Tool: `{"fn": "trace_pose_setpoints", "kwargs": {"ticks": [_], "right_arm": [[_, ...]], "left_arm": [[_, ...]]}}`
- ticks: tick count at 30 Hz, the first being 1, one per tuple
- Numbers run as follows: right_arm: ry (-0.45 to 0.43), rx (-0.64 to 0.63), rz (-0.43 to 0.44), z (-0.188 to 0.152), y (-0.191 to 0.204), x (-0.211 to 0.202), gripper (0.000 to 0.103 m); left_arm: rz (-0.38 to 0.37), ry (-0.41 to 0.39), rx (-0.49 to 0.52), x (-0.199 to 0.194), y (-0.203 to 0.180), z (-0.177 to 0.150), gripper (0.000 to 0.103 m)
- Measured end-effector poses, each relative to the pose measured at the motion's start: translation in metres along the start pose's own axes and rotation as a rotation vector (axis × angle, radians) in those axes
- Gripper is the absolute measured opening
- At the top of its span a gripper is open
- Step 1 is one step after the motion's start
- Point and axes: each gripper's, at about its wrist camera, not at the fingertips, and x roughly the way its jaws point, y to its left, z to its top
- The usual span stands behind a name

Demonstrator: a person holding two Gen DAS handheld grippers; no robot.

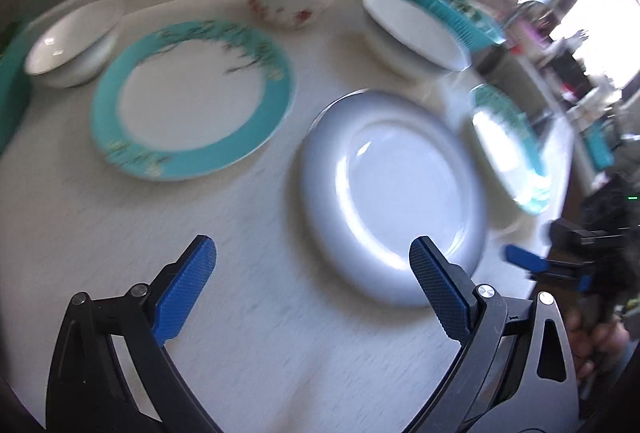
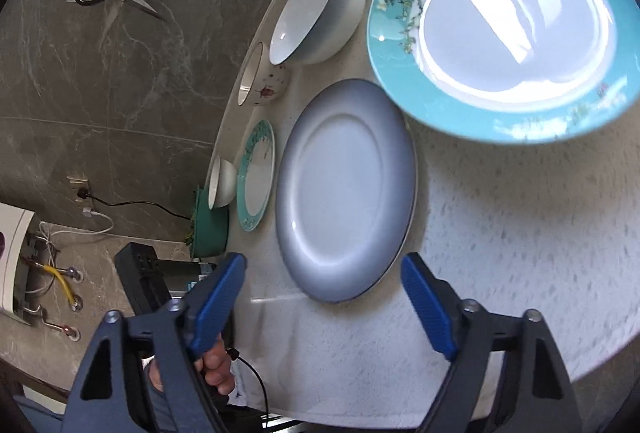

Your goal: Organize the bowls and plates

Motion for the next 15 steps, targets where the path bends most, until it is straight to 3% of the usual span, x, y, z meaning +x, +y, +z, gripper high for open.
{"fn": "trace_pose_setpoints", "kwargs": {"ticks": [3,5,9,15], "right_arm": [[0.010,0.029,0.048,0.015,-0.013,0.005,0.073],[0.012,0.029,0.083,0.023,-0.019,0.005,0.073],[0.019,0.026,0.092,0.034,-0.029,0.004,0.072],[-0.009,0.027,0.088,0.036,-0.041,0.003,0.063]], "left_arm": [[-0.014,0.072,-0.027,0.020,0.001,0.009,0.098],[0.037,0.148,-0.009,0.036,-0.003,0.014,0.097],[0.043,0.206,0.004,0.056,-0.009,0.024,0.055],[0.014,0.221,0.018,0.069,-0.017,0.034,0.054]]}}
